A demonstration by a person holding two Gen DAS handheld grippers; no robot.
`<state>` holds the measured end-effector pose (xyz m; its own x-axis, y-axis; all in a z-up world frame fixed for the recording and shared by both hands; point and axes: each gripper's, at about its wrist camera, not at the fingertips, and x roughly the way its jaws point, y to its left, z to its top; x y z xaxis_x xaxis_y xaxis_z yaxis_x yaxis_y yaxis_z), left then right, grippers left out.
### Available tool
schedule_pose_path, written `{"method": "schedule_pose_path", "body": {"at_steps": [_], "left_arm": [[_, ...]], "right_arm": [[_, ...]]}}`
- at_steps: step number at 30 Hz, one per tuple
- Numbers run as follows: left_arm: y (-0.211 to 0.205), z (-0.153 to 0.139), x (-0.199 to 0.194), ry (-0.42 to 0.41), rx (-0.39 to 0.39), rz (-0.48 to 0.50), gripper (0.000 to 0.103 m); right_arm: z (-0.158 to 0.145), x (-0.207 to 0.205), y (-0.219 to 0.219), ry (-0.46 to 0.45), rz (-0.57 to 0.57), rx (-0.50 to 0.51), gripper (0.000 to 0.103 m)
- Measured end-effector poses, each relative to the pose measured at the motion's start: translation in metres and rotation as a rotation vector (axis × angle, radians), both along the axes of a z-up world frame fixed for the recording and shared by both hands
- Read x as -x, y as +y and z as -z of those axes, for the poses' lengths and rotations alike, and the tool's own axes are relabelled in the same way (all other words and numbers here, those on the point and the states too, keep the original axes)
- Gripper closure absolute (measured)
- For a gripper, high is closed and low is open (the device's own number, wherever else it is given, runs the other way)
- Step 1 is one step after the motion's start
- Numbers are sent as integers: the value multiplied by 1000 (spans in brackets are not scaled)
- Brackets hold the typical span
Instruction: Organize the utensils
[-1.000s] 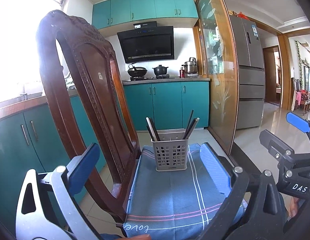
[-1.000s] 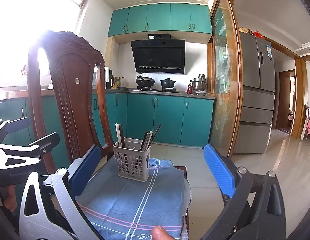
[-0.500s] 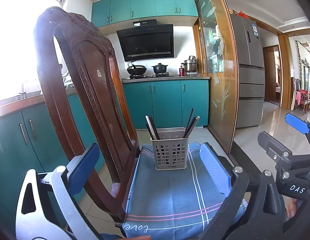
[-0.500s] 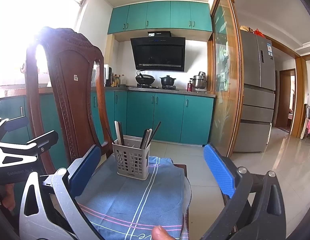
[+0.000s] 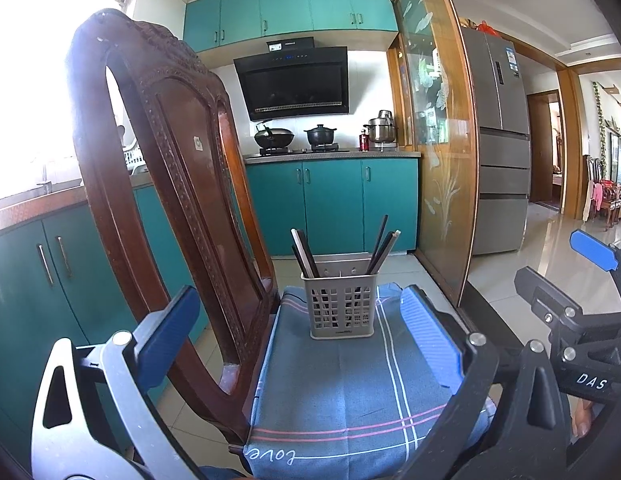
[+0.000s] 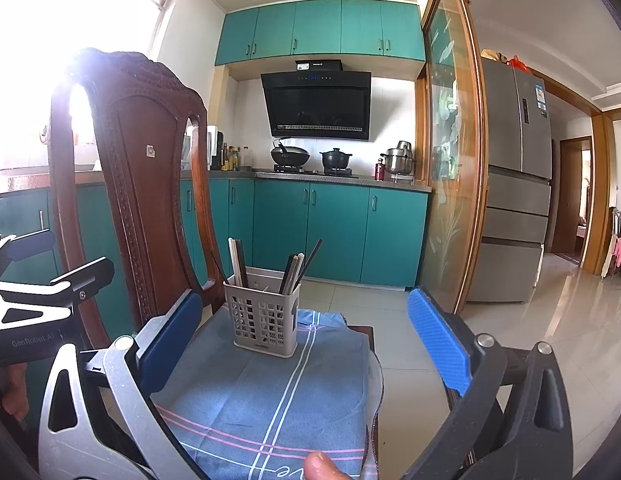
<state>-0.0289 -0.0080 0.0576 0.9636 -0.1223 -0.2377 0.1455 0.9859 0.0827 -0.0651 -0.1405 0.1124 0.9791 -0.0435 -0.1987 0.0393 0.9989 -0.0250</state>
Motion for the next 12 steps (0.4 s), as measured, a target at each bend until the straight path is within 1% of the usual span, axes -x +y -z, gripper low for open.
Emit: {"method": "schedule_pose_path", "body": {"at_steps": [3,7,9,11,12], "left_arm": [[0,1,-2,-4,0,-18,3],[-3,5,-8,26,11,-1,3],[-4,10,-15,53,22,8,3],[-7,19,-27,96,37,22,3],[-10,27,-39,133,46,34,3]], "right_arm": [[3,-2,-3,5,-2,-5,3],[9,-8,-7,28,-6,-17,3],[18,-20,-14,76,3,-43,3],[33,-40,-22,166,29,-60,3],[43,-53,-25,226,41,-63,3]]}}
